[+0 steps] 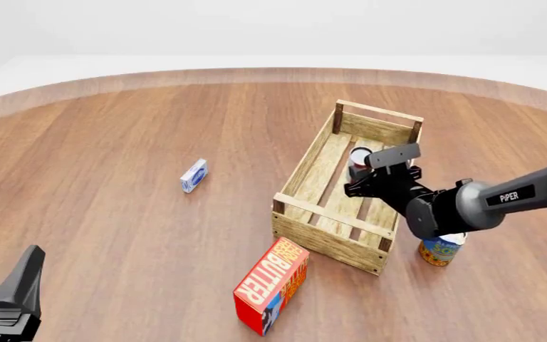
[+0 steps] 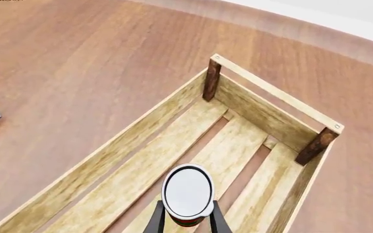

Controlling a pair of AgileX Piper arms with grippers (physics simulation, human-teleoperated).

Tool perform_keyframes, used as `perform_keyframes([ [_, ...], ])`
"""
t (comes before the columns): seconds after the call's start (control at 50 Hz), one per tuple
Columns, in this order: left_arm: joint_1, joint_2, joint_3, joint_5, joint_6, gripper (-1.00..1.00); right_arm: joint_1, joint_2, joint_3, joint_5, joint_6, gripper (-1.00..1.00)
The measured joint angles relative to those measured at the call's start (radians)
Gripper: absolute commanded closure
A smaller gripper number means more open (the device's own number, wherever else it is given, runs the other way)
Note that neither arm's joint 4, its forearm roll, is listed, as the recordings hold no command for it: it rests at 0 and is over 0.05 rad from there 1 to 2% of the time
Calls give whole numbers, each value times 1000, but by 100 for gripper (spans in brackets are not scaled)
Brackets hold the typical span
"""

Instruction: Pick up the tomato sauce, and put it in the wooden tray.

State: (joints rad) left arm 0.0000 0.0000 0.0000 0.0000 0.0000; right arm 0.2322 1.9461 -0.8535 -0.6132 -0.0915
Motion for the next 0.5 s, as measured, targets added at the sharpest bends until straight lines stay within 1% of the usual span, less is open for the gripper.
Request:
perform_keyframes([
  [0.02, 0, 0, 0, 0, 0, -100, 0, 0, 0, 0, 1, -100],
  [0.22, 0, 0, 0, 0, 0, -100, 0, -7, 1, -1, 15, -100],
  [0.5, 0, 0, 0, 0, 0, -100, -2, -22, 6, 5, 16, -100],
])
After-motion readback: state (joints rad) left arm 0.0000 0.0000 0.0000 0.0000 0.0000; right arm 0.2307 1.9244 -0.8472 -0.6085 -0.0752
